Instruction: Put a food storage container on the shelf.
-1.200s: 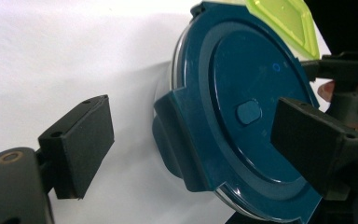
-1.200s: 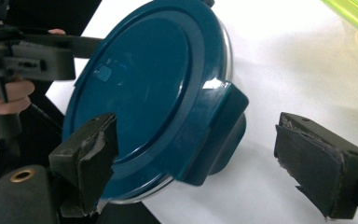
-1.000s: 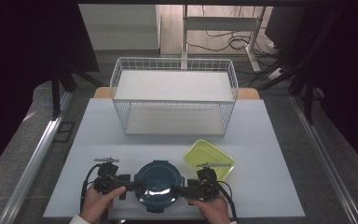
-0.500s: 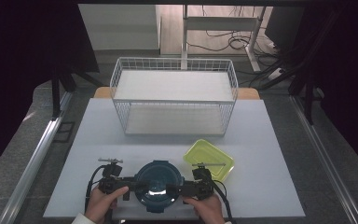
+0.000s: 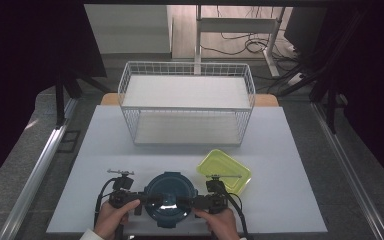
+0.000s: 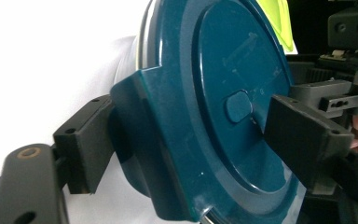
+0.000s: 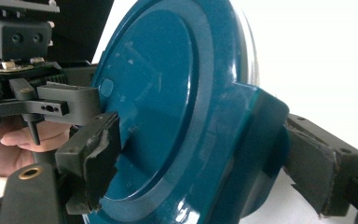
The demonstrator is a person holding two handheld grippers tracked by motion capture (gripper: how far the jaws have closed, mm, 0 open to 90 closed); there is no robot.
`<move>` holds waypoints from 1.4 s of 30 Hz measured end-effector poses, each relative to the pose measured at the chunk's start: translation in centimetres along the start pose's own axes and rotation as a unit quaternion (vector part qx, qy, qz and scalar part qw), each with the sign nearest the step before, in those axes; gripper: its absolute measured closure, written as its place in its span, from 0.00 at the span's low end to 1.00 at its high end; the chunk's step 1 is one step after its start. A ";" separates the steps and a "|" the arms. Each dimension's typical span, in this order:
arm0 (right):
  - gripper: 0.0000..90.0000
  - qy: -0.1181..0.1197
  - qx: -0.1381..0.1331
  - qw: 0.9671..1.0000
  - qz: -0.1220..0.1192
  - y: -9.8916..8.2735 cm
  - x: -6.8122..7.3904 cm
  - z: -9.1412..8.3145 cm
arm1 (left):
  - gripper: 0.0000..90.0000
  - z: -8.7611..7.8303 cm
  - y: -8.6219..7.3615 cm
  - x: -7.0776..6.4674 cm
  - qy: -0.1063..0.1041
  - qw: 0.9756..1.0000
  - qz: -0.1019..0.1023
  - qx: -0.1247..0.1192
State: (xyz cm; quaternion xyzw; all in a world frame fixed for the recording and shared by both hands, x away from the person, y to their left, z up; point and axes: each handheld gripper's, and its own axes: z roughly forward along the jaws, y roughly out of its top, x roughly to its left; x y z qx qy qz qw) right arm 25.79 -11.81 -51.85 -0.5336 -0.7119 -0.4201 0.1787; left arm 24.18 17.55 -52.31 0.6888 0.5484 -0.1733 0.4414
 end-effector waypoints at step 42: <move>0.40 0.003 -0.019 0.999 0.044 -0.1 0.0 -1.7 | 0.35 -1.0 -0.2 -1.1 0.021 0.999 -0.024 -0.016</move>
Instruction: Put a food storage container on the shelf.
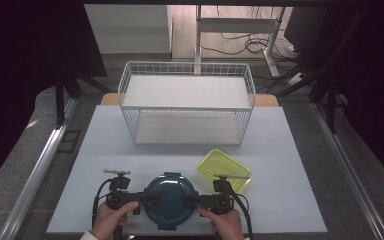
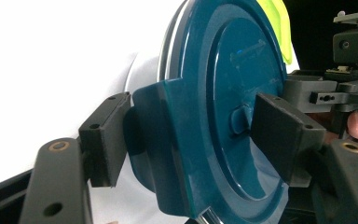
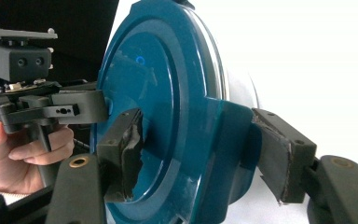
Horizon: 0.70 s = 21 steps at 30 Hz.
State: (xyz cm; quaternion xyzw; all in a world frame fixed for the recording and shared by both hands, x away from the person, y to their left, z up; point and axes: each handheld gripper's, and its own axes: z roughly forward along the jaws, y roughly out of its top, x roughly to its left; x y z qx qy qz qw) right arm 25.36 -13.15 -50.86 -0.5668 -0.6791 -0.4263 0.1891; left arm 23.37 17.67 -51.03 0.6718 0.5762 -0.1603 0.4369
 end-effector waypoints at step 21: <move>0.42 0.000 -0.015 1.000 0.010 0.0 0.3 -0.7 | 0.39 -0.5 -0.1 -1.2 0.013 1.000 0.026 -0.007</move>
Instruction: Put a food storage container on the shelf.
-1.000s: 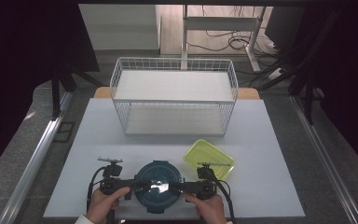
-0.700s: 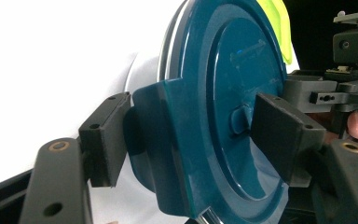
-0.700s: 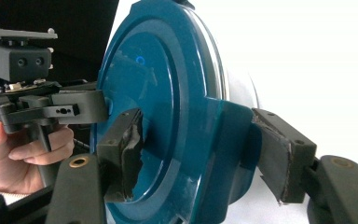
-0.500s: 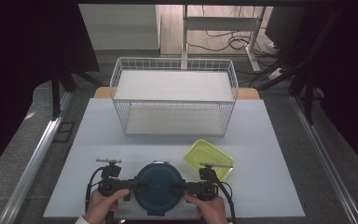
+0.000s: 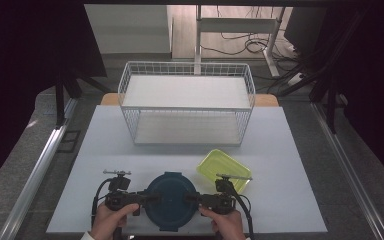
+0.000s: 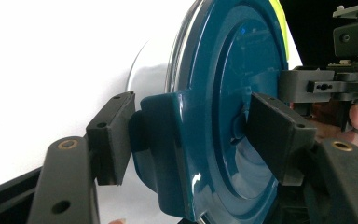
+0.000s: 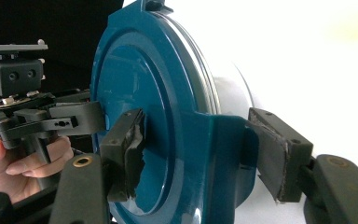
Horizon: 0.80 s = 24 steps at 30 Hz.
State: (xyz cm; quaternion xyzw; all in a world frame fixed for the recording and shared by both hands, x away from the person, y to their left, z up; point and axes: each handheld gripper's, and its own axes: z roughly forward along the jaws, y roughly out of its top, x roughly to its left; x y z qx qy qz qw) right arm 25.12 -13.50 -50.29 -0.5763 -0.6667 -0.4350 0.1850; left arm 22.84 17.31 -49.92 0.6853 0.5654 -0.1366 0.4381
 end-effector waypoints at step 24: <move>0.42 -0.003 -0.020 1.000 -0.023 1.2 0.7 -1.3 | 0.42 -0.3 1.0 -1.1 -0.009 1.000 0.012 -0.018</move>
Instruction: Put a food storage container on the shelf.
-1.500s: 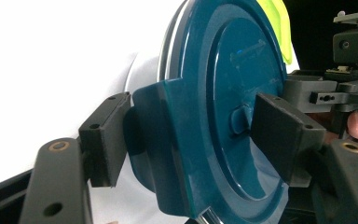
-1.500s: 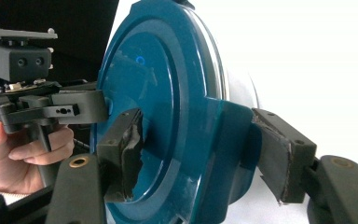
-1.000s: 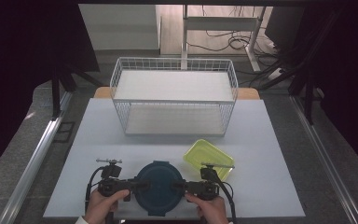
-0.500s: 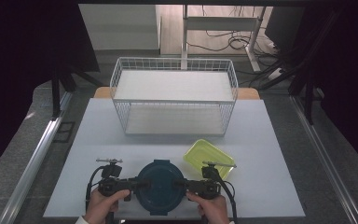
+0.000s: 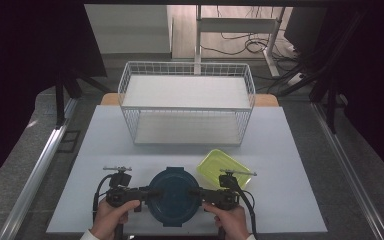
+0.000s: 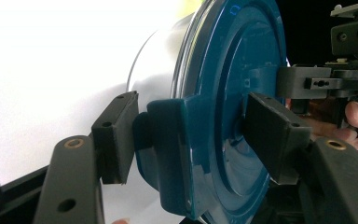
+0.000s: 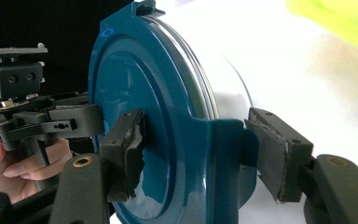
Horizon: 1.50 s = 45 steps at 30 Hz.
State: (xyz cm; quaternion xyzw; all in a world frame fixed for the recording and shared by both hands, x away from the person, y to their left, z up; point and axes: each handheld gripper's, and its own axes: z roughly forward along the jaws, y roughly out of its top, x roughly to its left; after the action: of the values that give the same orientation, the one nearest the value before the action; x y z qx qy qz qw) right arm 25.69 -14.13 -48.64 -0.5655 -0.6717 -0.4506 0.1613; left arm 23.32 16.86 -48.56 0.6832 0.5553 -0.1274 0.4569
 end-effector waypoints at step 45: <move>0.42 0.001 -0.052 0.996 -0.072 9.0 5.0 -4.7 | 0.42 -2.7 9.1 -5.2 -0.011 0.997 0.055 -0.056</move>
State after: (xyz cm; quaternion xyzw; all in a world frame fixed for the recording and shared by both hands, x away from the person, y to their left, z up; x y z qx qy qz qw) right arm 30.96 -15.12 -38.65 -0.5232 -0.6859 -0.4959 0.0994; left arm 28.59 15.90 -39.18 0.6845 0.5181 -0.0785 0.5068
